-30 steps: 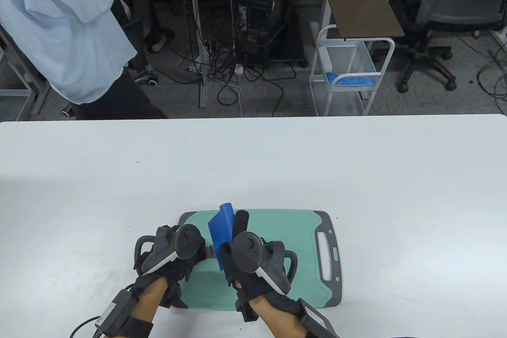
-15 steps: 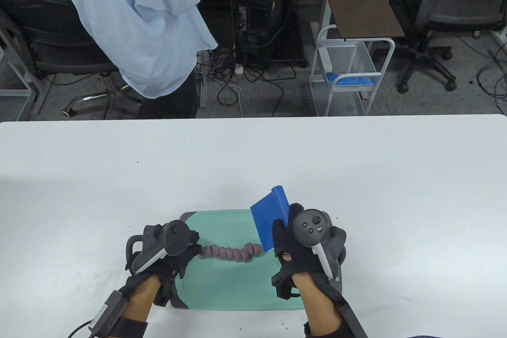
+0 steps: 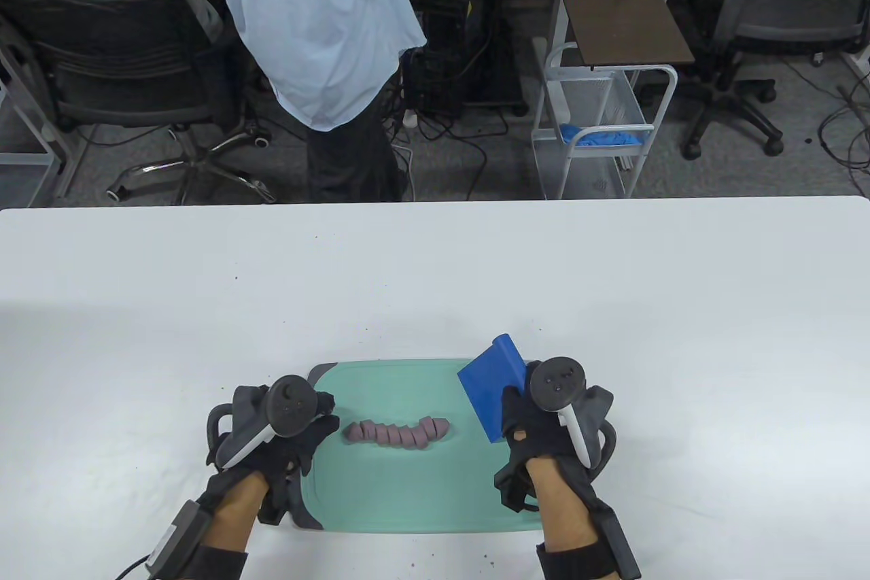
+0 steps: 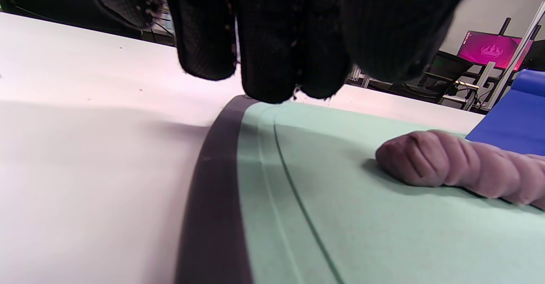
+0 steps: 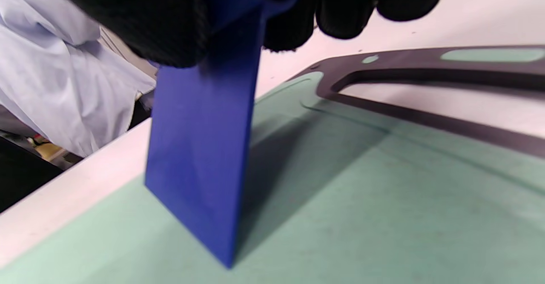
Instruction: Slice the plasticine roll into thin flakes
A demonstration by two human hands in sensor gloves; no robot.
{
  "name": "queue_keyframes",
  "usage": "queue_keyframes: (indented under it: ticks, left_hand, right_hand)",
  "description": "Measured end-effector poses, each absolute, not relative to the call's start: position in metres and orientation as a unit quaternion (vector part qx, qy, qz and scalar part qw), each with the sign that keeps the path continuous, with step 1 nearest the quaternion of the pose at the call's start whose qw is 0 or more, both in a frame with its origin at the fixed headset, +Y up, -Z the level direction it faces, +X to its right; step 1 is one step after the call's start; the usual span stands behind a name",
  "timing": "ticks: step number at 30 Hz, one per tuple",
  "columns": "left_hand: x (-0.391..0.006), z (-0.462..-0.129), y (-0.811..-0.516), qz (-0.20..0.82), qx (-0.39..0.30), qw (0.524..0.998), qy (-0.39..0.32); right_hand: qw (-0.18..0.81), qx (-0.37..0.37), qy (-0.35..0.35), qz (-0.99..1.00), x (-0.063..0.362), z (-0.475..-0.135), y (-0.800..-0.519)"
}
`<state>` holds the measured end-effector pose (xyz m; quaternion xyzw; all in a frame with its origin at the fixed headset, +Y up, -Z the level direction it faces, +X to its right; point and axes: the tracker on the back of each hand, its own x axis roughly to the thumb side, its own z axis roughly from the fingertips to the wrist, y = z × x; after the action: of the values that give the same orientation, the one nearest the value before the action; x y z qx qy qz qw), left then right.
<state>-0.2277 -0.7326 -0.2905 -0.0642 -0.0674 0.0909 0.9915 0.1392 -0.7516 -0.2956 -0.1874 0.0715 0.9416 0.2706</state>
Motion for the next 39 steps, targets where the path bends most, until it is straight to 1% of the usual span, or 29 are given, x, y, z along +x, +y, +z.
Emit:
queue_keyframes:
  ticks: [5,12,29,35,39]
  left_hand:
    - [-0.229,-0.291,-0.736,0.09,-0.071,0.991,-0.063]
    - [-0.229,-0.292,-0.738,0.084,-0.077,0.991,-0.063]
    - [-0.229,-0.291,-0.739,0.083,-0.082,0.991,-0.064]
    - [-0.228,-0.291,-0.739,0.077,-0.086,0.991,-0.064]
    - [-0.227,-0.29,-0.738,0.076,-0.088,0.991,-0.063]
  right_hand:
    - [0.253,-0.197,0.083,0.944,0.141,-0.301,-0.759]
    - [0.198,-0.189,0.084,0.958,0.136,-0.303,-0.761]
    - [0.181,-0.187,0.104,0.96,0.133,-0.304,-0.771]
    - [0.18,-0.183,0.095,0.962,0.133,-0.304,-0.768]
    - [0.2,-0.173,0.075,0.961,0.132,-0.301,-0.753]
